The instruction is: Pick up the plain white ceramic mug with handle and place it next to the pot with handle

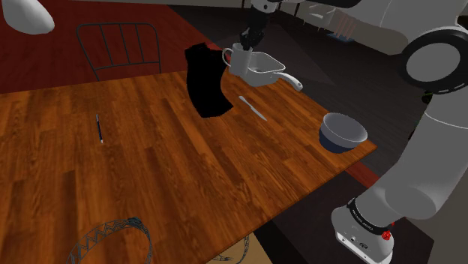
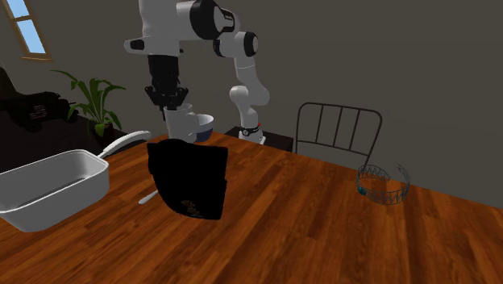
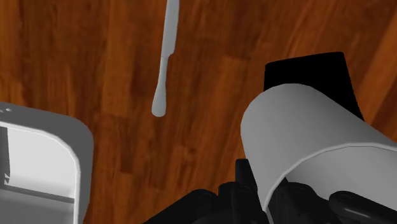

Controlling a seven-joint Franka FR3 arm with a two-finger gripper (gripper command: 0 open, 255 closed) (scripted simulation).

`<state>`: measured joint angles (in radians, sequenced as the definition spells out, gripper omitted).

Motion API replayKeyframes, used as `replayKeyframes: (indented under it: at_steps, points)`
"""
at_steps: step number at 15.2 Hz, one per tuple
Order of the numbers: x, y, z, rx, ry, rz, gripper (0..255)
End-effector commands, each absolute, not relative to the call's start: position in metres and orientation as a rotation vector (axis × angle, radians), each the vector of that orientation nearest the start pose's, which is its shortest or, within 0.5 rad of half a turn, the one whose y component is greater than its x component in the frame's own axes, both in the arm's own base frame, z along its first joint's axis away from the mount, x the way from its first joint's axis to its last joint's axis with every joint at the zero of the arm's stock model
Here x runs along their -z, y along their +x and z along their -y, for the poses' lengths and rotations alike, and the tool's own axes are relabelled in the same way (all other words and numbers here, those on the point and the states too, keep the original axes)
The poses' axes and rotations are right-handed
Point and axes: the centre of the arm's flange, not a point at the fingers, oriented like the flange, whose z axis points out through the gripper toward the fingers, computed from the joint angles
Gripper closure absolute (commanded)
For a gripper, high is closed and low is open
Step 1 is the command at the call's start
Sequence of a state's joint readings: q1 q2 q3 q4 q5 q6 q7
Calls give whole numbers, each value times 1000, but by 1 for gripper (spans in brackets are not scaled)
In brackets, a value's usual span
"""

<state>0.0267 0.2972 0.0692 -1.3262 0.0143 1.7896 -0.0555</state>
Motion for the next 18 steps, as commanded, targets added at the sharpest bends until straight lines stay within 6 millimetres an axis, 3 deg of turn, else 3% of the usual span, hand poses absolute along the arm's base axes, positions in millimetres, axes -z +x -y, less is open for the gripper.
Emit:
replayKeyframes:
  at_steps: [1, 2, 18]
  points:
    - [-580, 675, -32, 259, -3085, 225, 255]
    - [-581, 686, -15, 259, -3085, 225, 255]
    - [-496, 686, -15, 259, -3085, 225, 255]
